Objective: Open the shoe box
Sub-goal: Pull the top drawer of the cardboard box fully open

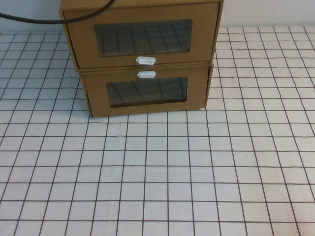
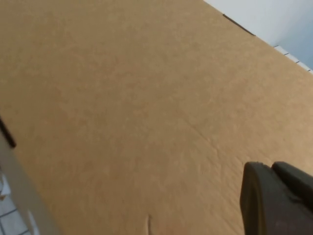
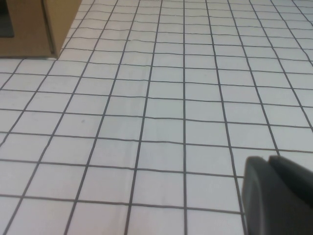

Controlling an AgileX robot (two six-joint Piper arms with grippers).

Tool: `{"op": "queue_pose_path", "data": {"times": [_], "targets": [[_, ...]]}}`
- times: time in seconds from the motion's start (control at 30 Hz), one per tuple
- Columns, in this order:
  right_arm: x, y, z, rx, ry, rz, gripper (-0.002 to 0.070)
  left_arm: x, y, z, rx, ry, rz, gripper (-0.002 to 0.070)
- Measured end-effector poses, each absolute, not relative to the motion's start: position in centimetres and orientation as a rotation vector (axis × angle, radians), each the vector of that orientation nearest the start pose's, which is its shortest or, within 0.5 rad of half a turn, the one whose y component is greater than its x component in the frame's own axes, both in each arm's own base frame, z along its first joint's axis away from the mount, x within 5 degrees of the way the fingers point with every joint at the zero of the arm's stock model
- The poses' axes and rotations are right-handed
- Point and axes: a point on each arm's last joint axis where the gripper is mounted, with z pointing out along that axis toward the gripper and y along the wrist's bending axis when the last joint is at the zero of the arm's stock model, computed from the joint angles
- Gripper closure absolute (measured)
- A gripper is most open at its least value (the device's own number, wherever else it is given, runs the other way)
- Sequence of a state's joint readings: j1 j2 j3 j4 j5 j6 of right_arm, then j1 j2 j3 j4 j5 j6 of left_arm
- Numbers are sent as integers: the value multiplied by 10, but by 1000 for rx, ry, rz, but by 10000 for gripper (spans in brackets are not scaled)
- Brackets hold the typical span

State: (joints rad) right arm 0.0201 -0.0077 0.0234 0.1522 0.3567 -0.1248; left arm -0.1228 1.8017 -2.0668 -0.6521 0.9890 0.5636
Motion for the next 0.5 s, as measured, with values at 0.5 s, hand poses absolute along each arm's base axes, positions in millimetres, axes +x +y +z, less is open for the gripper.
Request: {"op": "queue_pose_path", "data": {"times": [0.5], "targets": [[53, 6, 175, -35, 1840, 78, 689, 430, -142, 420, 698, 1967, -559, 677]]}}
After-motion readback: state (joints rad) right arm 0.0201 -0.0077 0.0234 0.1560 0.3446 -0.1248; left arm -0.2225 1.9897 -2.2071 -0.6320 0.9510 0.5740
